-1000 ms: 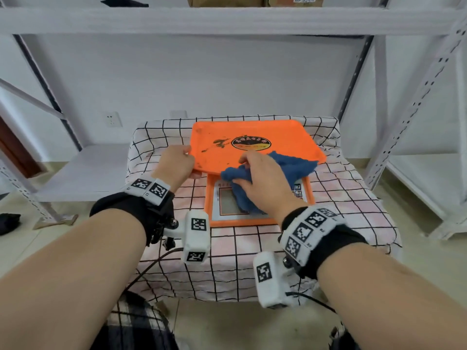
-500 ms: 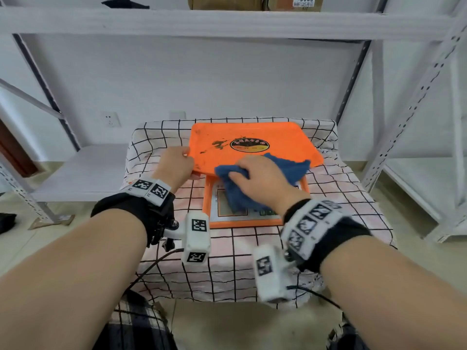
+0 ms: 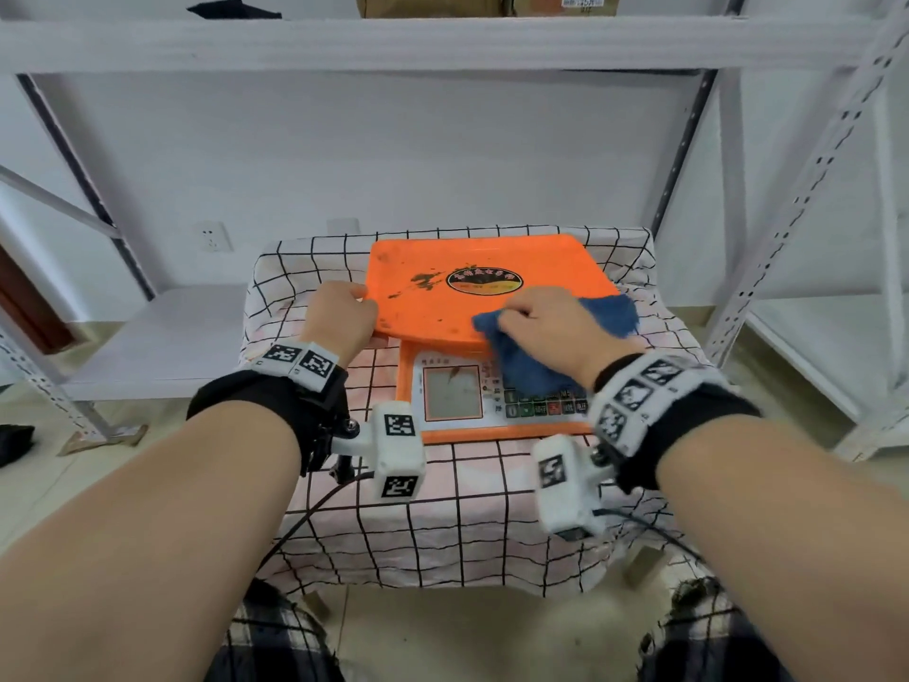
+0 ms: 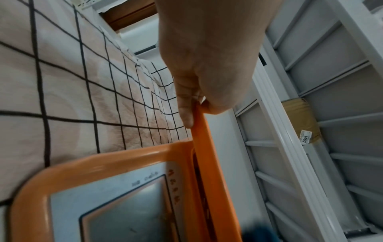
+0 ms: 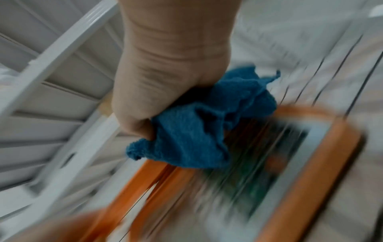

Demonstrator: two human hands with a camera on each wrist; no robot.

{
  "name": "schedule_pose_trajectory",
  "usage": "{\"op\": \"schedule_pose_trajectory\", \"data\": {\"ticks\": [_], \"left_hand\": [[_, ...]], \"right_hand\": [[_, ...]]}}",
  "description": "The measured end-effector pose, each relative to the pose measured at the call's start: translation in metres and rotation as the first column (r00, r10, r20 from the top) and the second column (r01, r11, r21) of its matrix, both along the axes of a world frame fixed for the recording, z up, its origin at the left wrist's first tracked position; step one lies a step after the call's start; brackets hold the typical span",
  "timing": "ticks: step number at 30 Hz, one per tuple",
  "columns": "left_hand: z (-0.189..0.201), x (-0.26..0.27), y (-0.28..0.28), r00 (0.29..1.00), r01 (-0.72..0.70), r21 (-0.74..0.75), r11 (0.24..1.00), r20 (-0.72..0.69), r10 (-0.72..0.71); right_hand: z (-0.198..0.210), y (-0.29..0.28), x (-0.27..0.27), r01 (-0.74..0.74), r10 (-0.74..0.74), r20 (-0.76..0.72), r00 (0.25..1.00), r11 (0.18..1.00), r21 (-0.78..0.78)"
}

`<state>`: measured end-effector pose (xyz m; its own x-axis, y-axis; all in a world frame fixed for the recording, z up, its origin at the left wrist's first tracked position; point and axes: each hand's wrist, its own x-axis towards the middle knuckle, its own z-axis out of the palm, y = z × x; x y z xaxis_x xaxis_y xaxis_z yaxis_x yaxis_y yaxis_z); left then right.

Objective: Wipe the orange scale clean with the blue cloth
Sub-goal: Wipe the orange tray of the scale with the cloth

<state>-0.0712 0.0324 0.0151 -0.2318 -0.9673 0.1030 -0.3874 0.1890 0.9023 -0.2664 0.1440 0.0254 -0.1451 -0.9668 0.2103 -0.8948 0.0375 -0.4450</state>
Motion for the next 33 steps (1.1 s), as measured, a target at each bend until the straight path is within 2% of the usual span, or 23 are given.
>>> {"op": "schedule_pose_trajectory", "data": {"ticks": [3,5,7,9,13,15,17,20,22,25,27,29,33], "left_hand": [[-0.004,0.001,-0.002,1.0,-0.018,0.009,1.0,-0.009,0.018],[-0.005,0.001,-0.003,1.0,-0.017,0.011,1.0,-0.014,0.017],[-0.006,0.002,-0.003,0.999,-0.018,0.025,1.0,-0.033,0.019],[-0.005,0.002,-0.004,0.999,-0.026,0.033,0.999,-0.03,0.027],[-0.004,0.002,-0.002,1.0,-0.018,0.016,1.0,-0.021,0.018],[-0.004,0.001,-0.001,0.999,-0.017,0.019,1.0,-0.027,0.018],[-0.003,0.001,-0.001,0.998,-0.028,0.038,0.999,-0.048,0.03],[-0.006,0.002,-0.001,0.994,-0.059,0.053,0.997,-0.087,0.063],[-0.006,0.004,-0.001,0.987,-0.089,0.056,0.994,-0.13,0.096],[-0.004,0.006,-0.007,0.98,-0.07,0.117,0.991,-0.178,0.09],[-0.002,0.007,-0.012,0.983,-0.028,0.14,0.99,-0.178,0.053],[-0.003,0.006,-0.019,0.986,-0.013,0.134,0.991,-0.164,0.035],[-0.013,-0.001,-0.027,0.986,-0.065,0.092,0.994,-0.148,0.079]], "right_hand": [[-0.006,-0.016,0.048,-0.127,0.125,-0.069,0.99,0.992,-0.021],[-0.006,-0.021,0.052,-0.171,0.17,-0.08,0.982,0.985,0.004],[-0.004,-0.019,0.034,-0.173,0.177,-0.076,0.981,0.984,0.046],[-0.004,-0.013,0.004,-0.119,0.122,-0.064,0.99,0.991,0.055],[0.004,-0.003,-0.029,-0.076,0.074,0.029,0.997,0.994,0.084],[0.012,-0.01,-0.018,-0.117,0.115,0.018,0.993,0.983,0.143],[0.02,-0.026,0.007,-0.143,0.156,-0.052,0.986,0.969,0.202],[0.024,-0.045,0.041,-0.188,0.223,-0.141,0.965,0.956,0.224],[0.023,-0.048,0.041,-0.202,0.237,-0.134,0.962,0.951,0.233],[0.023,-0.037,0.01,-0.135,0.159,-0.09,0.983,0.965,0.226],[0.021,-0.03,-0.013,-0.049,0.064,-0.066,0.996,0.977,0.205],[0.016,-0.031,-0.019,-0.026,0.039,-0.075,0.996,0.987,0.159],[0.01,-0.053,0.022,-0.221,0.232,-0.109,0.967,0.969,0.111]]}}
